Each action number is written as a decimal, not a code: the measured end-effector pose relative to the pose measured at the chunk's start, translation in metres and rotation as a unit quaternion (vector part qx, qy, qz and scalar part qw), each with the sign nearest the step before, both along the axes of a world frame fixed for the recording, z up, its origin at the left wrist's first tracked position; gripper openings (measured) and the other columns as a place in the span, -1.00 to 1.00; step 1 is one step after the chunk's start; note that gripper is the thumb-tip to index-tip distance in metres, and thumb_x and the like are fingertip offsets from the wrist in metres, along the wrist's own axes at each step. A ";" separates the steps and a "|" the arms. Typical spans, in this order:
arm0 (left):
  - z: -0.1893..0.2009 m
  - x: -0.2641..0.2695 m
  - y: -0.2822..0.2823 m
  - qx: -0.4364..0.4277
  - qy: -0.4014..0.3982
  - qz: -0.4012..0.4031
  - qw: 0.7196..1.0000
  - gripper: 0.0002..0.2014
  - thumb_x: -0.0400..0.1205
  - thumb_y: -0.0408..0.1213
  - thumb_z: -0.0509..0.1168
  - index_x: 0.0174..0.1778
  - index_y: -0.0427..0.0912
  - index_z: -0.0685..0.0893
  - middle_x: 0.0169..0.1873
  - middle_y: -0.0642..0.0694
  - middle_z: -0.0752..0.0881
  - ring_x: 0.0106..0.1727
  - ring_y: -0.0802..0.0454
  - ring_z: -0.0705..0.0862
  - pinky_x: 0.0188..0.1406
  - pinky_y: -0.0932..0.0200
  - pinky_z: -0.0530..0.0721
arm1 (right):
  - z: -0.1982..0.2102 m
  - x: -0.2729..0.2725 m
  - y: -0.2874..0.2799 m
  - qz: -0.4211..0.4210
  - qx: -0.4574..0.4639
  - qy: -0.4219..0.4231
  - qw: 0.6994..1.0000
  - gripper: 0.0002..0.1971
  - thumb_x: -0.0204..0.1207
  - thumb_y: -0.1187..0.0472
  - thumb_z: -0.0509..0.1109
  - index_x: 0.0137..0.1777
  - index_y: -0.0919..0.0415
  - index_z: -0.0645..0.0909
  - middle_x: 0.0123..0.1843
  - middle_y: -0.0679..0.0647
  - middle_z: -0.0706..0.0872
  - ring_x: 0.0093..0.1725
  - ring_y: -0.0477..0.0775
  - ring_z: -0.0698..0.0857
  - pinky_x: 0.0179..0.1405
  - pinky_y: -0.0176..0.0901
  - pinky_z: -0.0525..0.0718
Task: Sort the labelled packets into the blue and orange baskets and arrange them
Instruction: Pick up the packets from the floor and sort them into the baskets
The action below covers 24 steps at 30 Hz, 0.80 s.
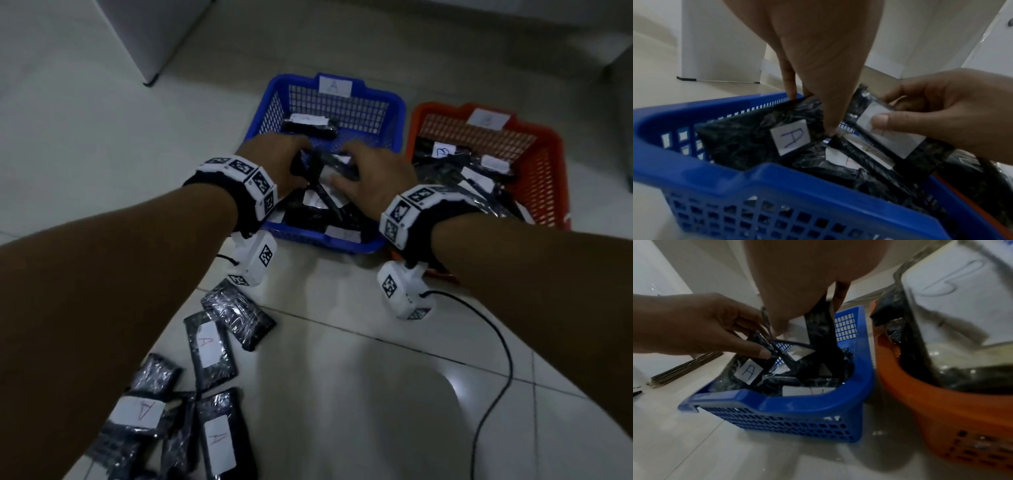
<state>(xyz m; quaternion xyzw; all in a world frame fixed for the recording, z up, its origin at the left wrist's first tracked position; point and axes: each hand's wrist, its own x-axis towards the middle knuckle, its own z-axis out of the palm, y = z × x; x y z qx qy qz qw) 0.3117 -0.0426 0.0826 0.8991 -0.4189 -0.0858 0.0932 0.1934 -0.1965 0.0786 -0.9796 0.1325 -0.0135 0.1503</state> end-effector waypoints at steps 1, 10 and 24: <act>0.000 0.000 0.000 -0.016 -0.017 0.004 1.000 -0.46 0.45 -0.08 0.48 0.35 -0.05 0.56 0.17 -0.20 0.70 0.18 -0.24 0.64 0.08 -0.06 0.62 | -0.001 0.003 0.001 -0.004 -0.009 -0.001 1.000 -0.48 0.57 -0.19 0.30 0.46 0.00 0.40 0.30 0.05 0.67 0.30 0.18 0.60 0.25 0.08 0.49; -0.004 -0.053 0.088 -0.089 -0.091 0.125 0.984 -0.62 0.49 -0.15 0.33 0.20 -0.21 0.63 0.09 -0.31 0.60 0.07 -0.33 0.60 -0.10 -0.15 0.62 | 0.002 -0.020 0.065 0.126 -0.025 -0.106 0.986 -0.69 0.58 0.08 0.32 0.26 0.18 0.61 0.17 0.19 0.68 0.17 0.29 0.64 0.09 0.15 0.57; -0.076 -0.169 0.225 0.104 0.194 0.377 0.900 -0.37 0.43 0.19 0.42 0.33 -0.06 0.52 0.10 -0.06 0.73 0.16 -0.07 0.67 0.12 0.07 0.65 | -0.079 -0.066 0.205 0.209 0.059 0.174 0.960 -0.31 0.40 0.06 0.47 0.52 0.09 0.31 0.39 0.16 0.41 0.29 0.24 0.48 0.05 0.05 0.60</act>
